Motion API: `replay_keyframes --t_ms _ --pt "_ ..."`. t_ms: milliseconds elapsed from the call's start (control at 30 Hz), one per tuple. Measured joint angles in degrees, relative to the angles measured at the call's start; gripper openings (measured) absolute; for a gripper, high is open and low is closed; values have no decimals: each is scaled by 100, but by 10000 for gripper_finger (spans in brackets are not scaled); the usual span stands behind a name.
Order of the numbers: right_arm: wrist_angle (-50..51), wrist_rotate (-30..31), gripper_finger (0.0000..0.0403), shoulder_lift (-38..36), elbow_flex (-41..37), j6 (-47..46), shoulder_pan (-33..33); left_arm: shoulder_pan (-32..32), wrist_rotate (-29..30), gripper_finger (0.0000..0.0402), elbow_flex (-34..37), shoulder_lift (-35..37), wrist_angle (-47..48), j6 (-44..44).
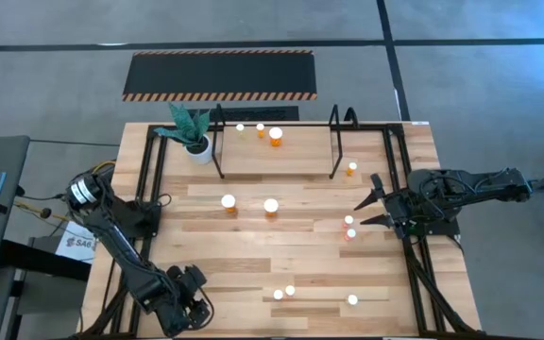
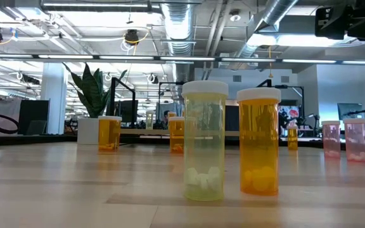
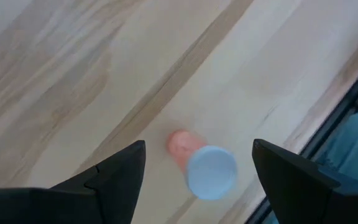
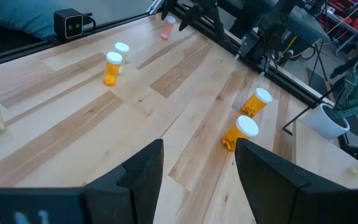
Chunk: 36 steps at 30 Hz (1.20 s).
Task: Pick and place medicine bottles onto shelf by color
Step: Put the bottom left pink pill bottle on the shelf
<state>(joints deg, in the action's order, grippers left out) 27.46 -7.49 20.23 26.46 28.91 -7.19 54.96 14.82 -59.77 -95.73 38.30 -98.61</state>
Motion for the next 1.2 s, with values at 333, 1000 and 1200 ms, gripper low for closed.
replay_keyframes --t_ms 333,1000,1200 --pt "25 0 223 2 0 0 1 -4 -171 281 2 -330 -127 144" --pt "44 0 223 2 0 0 1 -48 -240 184 2 -330 -181 286" --pt "44 0 223 2 0 0 1 -48 -240 150 2 -330 -181 256"
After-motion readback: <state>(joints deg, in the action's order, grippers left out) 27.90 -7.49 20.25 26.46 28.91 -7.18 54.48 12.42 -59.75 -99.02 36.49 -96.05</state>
